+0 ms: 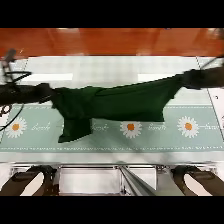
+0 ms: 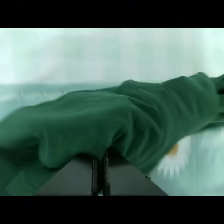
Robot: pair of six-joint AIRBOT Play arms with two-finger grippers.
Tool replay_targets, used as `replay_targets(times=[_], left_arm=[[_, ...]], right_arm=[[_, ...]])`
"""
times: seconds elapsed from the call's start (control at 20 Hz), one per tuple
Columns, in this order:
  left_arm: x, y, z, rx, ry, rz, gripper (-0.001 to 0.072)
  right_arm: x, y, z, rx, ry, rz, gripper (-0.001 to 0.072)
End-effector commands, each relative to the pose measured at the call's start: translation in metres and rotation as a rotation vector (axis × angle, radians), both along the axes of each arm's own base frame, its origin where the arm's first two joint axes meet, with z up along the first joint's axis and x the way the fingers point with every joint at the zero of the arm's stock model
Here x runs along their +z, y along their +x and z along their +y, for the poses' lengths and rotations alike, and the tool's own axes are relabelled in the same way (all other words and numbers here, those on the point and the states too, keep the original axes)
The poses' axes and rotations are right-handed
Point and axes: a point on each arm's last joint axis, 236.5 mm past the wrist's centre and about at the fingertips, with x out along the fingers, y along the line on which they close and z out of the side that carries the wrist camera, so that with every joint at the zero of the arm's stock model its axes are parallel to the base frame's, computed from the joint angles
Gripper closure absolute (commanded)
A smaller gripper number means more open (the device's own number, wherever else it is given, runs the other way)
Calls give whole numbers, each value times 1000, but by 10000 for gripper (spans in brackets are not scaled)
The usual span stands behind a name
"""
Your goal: Fold the shirts.
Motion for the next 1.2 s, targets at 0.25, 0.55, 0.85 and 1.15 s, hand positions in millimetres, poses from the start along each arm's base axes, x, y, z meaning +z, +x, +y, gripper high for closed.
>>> replay_targets(times=[0.25, 0.55, 0.85, 1.15], left_arm=[[-103, 106, -36, 27, -103, 179, 440], [-100, 58, 84, -27, 78, 418, 202], [-128, -15, 94, 64, -148, 448, 203], [-160, -7, 66, 152, -325, 442, 203]], right_arm=[[-121, 99, 18, -151, 167, 239, 342], [-96, 49, -106, -231, 0, 353, 296], [-145, -27, -146, -458, 196, 321, 302], [-196, -78, -86, -426, 395, 397, 302]])
